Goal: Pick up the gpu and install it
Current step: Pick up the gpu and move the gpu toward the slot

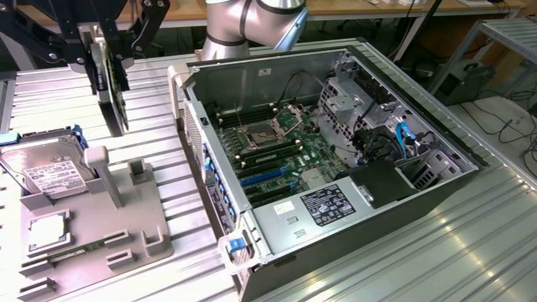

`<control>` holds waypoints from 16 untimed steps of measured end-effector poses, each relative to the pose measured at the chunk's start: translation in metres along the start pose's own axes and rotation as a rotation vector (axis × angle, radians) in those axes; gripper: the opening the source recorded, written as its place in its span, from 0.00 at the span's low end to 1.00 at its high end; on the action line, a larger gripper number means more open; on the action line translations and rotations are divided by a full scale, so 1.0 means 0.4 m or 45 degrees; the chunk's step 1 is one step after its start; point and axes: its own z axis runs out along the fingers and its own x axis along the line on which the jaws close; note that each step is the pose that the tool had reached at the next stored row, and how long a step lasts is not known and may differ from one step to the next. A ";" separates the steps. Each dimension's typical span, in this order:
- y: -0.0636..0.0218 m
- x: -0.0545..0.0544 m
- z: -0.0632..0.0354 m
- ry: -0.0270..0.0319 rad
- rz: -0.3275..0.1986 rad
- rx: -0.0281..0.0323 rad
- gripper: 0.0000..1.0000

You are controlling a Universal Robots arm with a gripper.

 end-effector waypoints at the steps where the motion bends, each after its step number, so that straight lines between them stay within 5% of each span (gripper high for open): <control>1: 0.000 -0.004 0.000 0.0000 0.000 0.0000 0.27; 16: 0.000 -0.049 0.001 -0.0001 0.000 0.0000 0.27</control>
